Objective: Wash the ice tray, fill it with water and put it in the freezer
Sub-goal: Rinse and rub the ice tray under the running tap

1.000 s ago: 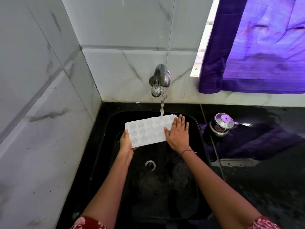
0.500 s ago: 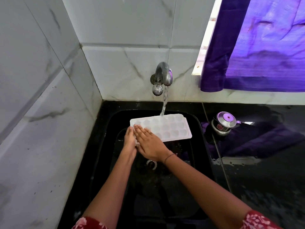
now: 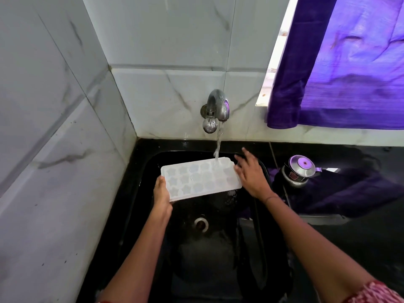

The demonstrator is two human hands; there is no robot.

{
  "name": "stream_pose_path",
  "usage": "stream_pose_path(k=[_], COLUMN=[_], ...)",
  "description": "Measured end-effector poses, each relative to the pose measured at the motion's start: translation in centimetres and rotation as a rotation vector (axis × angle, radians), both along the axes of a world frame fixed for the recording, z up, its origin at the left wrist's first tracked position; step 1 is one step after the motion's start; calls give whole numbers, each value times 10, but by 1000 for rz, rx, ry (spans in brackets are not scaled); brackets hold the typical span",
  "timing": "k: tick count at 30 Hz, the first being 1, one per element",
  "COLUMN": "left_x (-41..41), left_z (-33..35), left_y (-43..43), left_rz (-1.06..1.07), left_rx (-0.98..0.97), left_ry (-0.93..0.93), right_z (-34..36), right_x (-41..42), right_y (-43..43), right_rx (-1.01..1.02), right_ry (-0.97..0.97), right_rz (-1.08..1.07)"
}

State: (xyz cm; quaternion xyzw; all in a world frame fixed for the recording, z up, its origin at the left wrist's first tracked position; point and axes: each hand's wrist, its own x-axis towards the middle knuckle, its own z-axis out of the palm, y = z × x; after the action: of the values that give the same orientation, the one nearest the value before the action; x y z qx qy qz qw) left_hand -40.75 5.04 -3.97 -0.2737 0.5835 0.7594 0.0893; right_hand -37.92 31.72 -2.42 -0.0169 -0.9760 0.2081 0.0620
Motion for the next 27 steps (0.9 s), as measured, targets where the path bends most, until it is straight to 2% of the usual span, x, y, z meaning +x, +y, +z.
stream_pose_path(k=[2, 6, 9, 11, 16, 23, 25, 27], left_x=[2, 7, 9, 9, 8, 0, -3, -5], left_z=[1, -2, -4, -5, -8, -5, -3, 0], left_y=[0, 0, 1, 2, 2, 1, 0, -2], left_rz=[-12, -37, -35, -28, -15, -7, -3, 3], left_rx=[-5, -25, -13, -7, 3, -23, -34, -39], left_ry=[4, 44, 56, 59, 65, 39, 43, 48], right_z=[25, 68, 75, 75, 72, 55, 52, 44], right_x=[-31, -109, -148, -155, -161, -148, -143, -132], right_y=[-9, -36, -52, -57, -52, -48, -47, -43], right_rx=[-279, -733, -824, -888, -1279, -1425, -1351, -1146], right_ry=[91, -149, -291, -288, -364, -327, -311, -261], right_rz=[-131, -229, -184, -206, -202, -175, -147, -155])
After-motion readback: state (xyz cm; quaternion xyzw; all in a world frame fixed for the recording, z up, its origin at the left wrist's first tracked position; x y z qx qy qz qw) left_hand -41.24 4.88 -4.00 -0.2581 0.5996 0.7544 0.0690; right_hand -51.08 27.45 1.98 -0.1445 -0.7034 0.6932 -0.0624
